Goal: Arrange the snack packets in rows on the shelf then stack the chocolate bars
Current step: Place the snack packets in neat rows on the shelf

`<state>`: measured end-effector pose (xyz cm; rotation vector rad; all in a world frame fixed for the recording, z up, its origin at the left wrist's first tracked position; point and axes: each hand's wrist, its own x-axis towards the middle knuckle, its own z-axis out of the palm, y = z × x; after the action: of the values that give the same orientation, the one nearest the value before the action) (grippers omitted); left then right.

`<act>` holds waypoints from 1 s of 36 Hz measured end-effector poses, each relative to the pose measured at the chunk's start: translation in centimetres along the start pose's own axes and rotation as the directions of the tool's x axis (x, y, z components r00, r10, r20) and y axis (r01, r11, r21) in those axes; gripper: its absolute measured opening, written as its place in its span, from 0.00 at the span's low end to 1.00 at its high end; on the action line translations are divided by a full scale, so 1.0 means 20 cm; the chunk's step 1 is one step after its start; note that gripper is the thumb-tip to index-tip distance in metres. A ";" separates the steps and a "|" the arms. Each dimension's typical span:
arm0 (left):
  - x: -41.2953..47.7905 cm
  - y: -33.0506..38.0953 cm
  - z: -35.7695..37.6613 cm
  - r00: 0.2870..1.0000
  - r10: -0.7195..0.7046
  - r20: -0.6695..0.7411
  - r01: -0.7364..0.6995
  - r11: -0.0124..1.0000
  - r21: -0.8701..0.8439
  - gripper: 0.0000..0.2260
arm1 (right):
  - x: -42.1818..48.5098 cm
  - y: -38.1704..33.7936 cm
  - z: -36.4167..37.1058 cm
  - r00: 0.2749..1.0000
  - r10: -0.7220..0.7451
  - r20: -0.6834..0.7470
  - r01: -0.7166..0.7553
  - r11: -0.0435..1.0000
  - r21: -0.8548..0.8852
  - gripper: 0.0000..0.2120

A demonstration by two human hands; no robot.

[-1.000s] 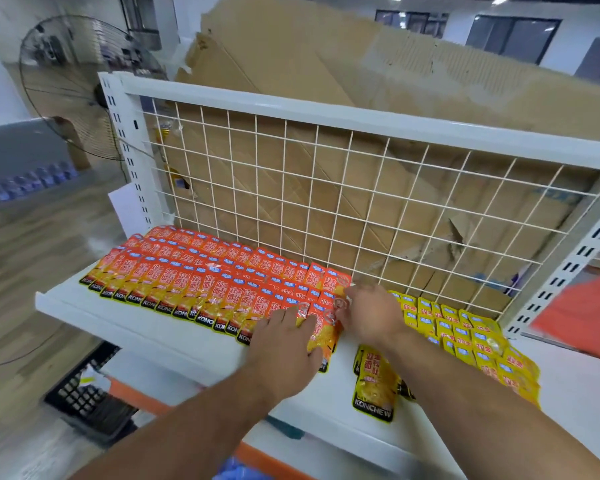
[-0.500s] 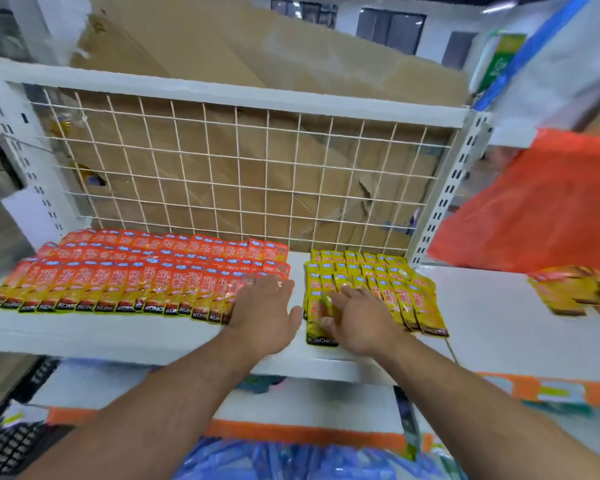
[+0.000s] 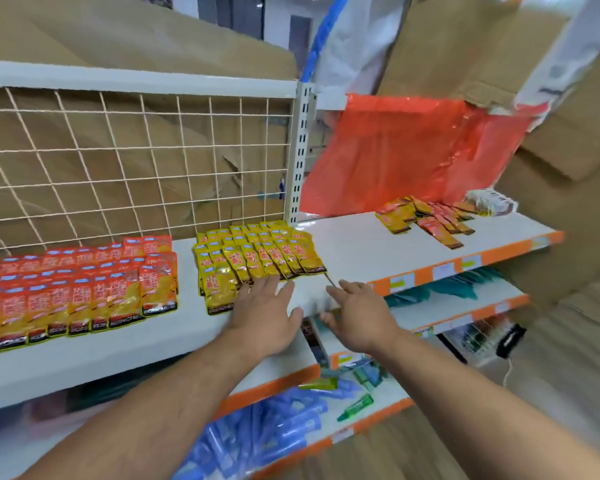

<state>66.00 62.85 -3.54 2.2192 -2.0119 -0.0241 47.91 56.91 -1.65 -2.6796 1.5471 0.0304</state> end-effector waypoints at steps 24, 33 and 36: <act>0.64 1.38 0.13 0.988 0.144 0.051 -0.143 0.989 -0.024 0.28 | -0.15 1.50 -0.14 0.991 0.132 0.036 -0.134 0.988 0.075 0.32; 0.91 1.73 0.27 0.975 0.201 0.099 -0.202 0.979 -0.007 0.28 | -0.06 1.93 -0.06 0.983 0.171 0.060 -0.177 0.979 0.104 0.32; 1.03 1.81 0.32 0.971 0.214 0.103 -0.215 0.977 -0.005 0.28 | 0.00 2.04 -0.02 0.980 0.184 0.082 -0.192 0.975 0.109 0.33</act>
<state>31.55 38.42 -3.85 2.0295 -2.2984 -0.1105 12.52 36.52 -2.52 -2.4094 1.7185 0.0403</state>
